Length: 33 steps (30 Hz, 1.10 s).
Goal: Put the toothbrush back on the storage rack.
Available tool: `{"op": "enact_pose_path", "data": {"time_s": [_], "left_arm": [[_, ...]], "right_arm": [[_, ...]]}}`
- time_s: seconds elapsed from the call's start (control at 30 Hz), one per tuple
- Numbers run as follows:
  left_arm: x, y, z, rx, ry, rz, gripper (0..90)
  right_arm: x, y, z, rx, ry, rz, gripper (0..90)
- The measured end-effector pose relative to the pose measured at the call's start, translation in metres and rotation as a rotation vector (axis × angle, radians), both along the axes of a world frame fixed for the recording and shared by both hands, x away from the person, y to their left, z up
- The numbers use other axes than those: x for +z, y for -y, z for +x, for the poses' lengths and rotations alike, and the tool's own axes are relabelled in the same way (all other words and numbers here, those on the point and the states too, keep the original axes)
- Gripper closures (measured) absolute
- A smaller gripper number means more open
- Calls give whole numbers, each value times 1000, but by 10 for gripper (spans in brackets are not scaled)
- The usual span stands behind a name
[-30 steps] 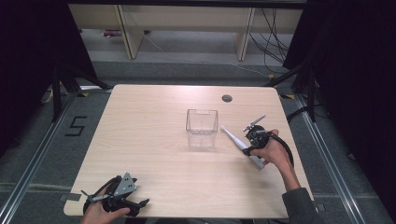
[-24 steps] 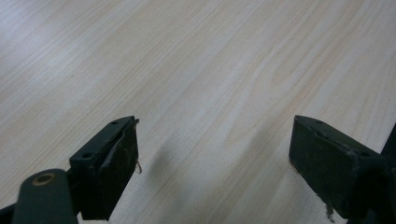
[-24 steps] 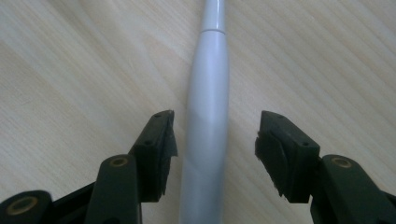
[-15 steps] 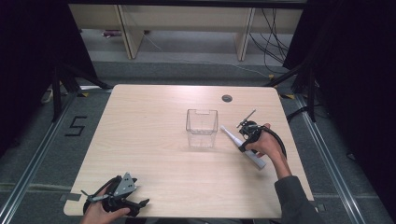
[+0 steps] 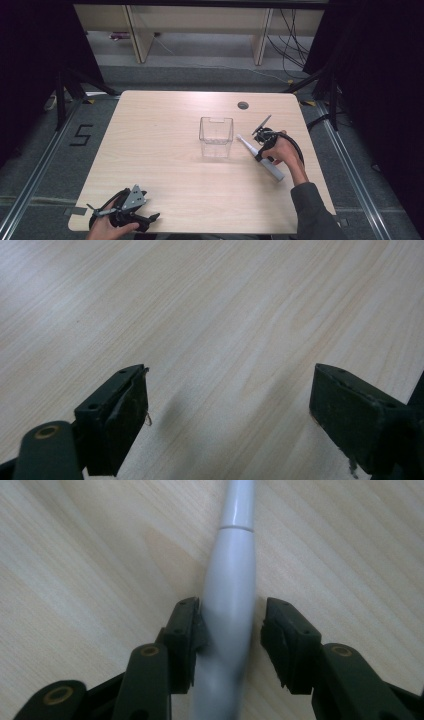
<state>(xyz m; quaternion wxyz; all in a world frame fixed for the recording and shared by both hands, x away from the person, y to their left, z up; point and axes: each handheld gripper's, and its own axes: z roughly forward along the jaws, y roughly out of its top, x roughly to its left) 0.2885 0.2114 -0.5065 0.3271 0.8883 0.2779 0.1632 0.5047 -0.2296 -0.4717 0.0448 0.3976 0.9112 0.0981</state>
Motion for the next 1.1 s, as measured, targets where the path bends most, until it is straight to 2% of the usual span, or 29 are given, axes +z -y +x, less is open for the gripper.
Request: {"op": "enact_pose_path", "data": {"time_s": [0.03,0.07,0.2,0.23,0.3,0.4,0.47,0.57,0.6,0.67,0.8,0.83,0.9,0.93,1.1], "left_arm": [[0,0,0,-6,6,1,153],[-1,0,0,6,-5,-7,153],[0,0,0,-5,5,-3,153],[0,0,0,4,-6,-11,153],[0,0,0,-5,8,2,153],[0,0,0,-5,7,2,153],[0,0,0,-6,7,4,153],[0,0,0,-6,5,3,153],[0,0,0,-6,6,-2,153],[0,0,0,-6,7,0,153],[0,0,1,-6,8,2,153],[0,1,0,5,-6,-12,153],[0,1,0,7,-1,-14,153],[1,0,1,-7,7,-3,153],[0,0,0,0,7,-10,155]], "right_arm": [[0,-1,-1,-30,-16,-3,590],[-1,-1,1,-4,-14,-17,619],[-2,-3,2,-2,-19,-22,631],[-2,-3,3,-9,-29,-29,644],[-2,-6,3,-20,-52,-42,664],[-1,-7,5,-18,-62,-55,665],[0,-10,5,-39,-83,-63,666],[0,-9,6,-22,-86,-77,667],[1,-11,6,-44,-107,-85,667],[1,-13,8,-35,-124,-110,667],[2,-15,9,-28,-133,-130,668],[1,-15,9,-25,-129,-131,668],[1,-15,9,-26,-129,-133,668],[1,-15,9,-21,-130,-139,668],[2,-15,10,-12,-146,-153,669]]}}
